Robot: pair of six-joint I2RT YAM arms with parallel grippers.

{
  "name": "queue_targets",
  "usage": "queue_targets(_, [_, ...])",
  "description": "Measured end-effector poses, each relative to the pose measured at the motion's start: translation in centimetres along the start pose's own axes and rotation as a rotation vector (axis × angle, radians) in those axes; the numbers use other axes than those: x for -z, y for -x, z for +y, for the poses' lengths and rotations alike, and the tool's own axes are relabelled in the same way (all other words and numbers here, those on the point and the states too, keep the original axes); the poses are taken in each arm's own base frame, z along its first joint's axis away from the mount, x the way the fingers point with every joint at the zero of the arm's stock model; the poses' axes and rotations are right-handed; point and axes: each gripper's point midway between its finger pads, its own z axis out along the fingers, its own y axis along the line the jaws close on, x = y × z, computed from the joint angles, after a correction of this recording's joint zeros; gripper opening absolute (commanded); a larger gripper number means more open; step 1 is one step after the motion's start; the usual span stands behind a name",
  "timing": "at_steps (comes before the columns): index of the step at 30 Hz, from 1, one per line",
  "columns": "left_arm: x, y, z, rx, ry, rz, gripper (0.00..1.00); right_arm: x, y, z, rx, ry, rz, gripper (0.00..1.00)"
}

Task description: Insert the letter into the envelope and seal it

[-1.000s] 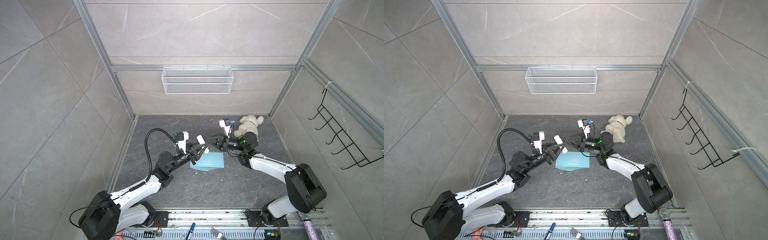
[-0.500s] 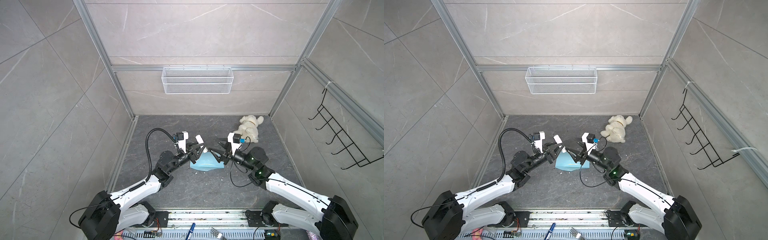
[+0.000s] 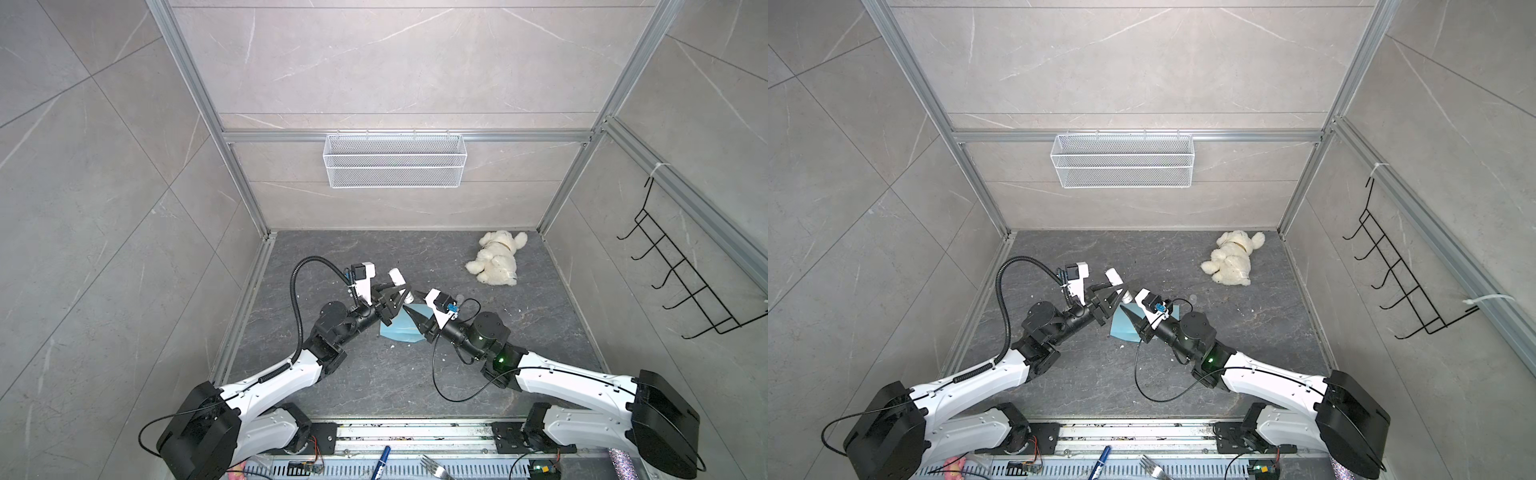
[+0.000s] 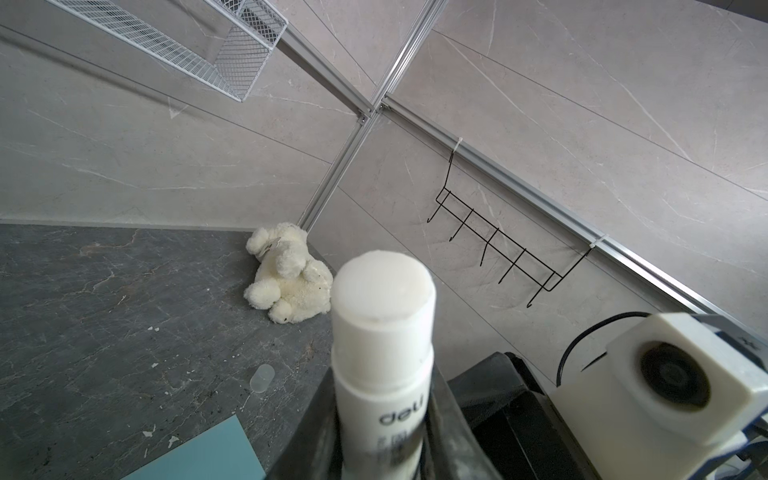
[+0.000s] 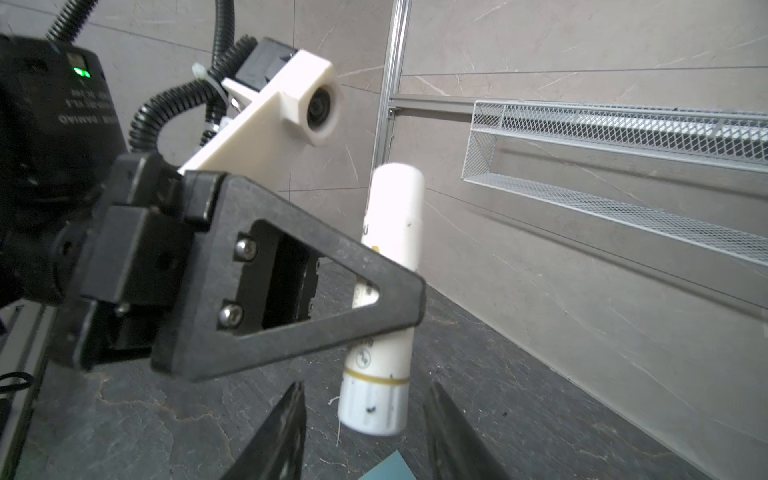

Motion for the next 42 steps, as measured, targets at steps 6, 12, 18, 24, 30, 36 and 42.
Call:
queue_targets(6, [0.0,0.0,0.0,0.001,0.002,0.002,0.0,-0.4,-0.6,0.0,0.014,-0.02,0.013,0.36])
queue_targets(12, [0.1,0.0,0.0,0.0,0.002,0.001,0.0,-0.8,-0.6,-0.2,0.013,-0.04,0.009,0.32])
queue_targets(18, [0.1,0.2,-0.1,-0.001,0.0,-0.004,0.0,-1.1,-0.5,-0.2,0.011,-0.049,0.002,0.29])
queue_targets(24, [0.1,0.4,0.1,-0.002,0.01,-0.012,0.0,-1.4,-0.5,-0.3,0.0,-0.056,0.001,0.27])
queue_targets(30, [0.2,0.5,0.1,-0.003,0.016,-0.02,0.0,-1.5,-0.4,-0.3,-0.027,-0.057,-0.008,0.28])
queue_targets(36, [0.2,0.6,0.1,-0.003,0.017,-0.021,0.0,-1.5,-0.4,-0.3,-0.053,-0.057,-0.011,0.29])
queue_targets(42, [0.2,0.6,0.1,-0.003,0.017,-0.023,0.0,-1.5,-0.3,-0.2,-0.07,-0.056,-0.012,0.31])
